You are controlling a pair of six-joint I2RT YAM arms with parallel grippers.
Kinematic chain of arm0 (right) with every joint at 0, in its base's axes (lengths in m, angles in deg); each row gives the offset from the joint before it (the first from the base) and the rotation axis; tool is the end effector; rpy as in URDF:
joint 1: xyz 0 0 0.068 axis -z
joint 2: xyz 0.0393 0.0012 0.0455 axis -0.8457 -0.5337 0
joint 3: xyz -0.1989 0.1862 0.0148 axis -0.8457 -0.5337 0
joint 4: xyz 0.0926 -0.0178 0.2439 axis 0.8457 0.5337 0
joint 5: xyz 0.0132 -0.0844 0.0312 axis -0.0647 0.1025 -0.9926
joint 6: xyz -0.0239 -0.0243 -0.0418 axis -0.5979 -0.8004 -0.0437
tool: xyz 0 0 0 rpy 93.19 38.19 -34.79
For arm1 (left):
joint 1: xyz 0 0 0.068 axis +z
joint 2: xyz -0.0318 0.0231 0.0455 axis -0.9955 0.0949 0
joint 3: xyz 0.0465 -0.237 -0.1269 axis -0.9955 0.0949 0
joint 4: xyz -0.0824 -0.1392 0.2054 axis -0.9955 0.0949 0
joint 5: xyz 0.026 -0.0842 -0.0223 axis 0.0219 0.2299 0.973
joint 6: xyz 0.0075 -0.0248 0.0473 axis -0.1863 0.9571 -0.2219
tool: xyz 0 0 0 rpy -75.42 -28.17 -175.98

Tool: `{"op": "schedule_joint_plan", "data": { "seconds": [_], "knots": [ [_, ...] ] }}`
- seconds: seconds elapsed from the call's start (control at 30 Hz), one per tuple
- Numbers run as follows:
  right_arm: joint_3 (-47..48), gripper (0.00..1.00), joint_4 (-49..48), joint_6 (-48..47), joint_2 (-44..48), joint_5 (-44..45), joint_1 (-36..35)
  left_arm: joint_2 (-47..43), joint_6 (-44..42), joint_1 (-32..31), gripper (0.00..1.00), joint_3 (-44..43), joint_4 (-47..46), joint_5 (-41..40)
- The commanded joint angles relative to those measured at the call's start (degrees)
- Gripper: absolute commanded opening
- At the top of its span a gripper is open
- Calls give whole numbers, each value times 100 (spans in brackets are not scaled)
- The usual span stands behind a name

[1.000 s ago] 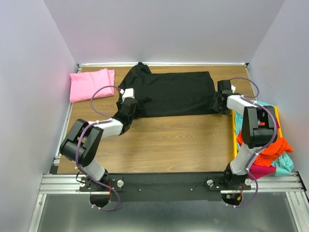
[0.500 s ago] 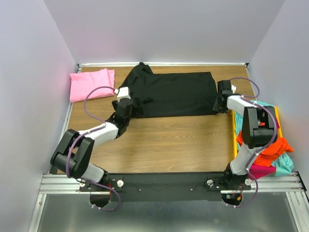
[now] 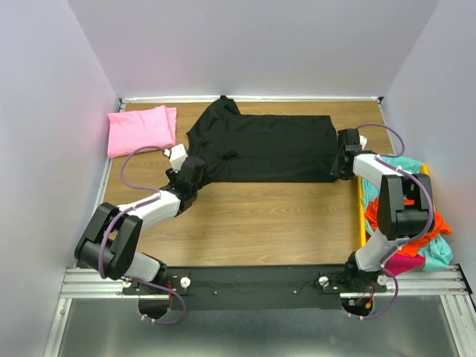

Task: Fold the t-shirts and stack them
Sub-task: Fold the tshirt

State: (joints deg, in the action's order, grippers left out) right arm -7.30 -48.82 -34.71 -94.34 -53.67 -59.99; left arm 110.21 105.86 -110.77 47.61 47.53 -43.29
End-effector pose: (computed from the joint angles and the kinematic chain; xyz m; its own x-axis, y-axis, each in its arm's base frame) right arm 0.3351 0.0038 0.1692 -0.7539 0.3564 -0.5519 0.4313 0.9022 -0.0067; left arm 0.2552 -0.1074 0.1736 -0.4702 -0.4194 -0.7765 -0.3140 0.9018 -0.2968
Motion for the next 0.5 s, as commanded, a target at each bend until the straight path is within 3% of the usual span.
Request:
{"op": "schedule_joint_plan", "data": {
  "seconds": [0.0,0.2,0.3,0.4,0.47],
  "knots": [
    [-135,14,55,-8,220,27,-4,-158,780,20,76,22,414,-509],
    [-171,14,3,-52,220,-61,-4,123,965,204,72,-75,406,-493],
    [-206,13,-32,-70,263,-114,-4,264,1036,319,60,-84,353,-440],
    [-250,13,-85,-79,307,-175,-4,343,1088,337,58,-101,327,-413],
    [-267,13,-103,-87,343,-202,-4,396,1106,345,50,-127,327,-422]
  ]
}}
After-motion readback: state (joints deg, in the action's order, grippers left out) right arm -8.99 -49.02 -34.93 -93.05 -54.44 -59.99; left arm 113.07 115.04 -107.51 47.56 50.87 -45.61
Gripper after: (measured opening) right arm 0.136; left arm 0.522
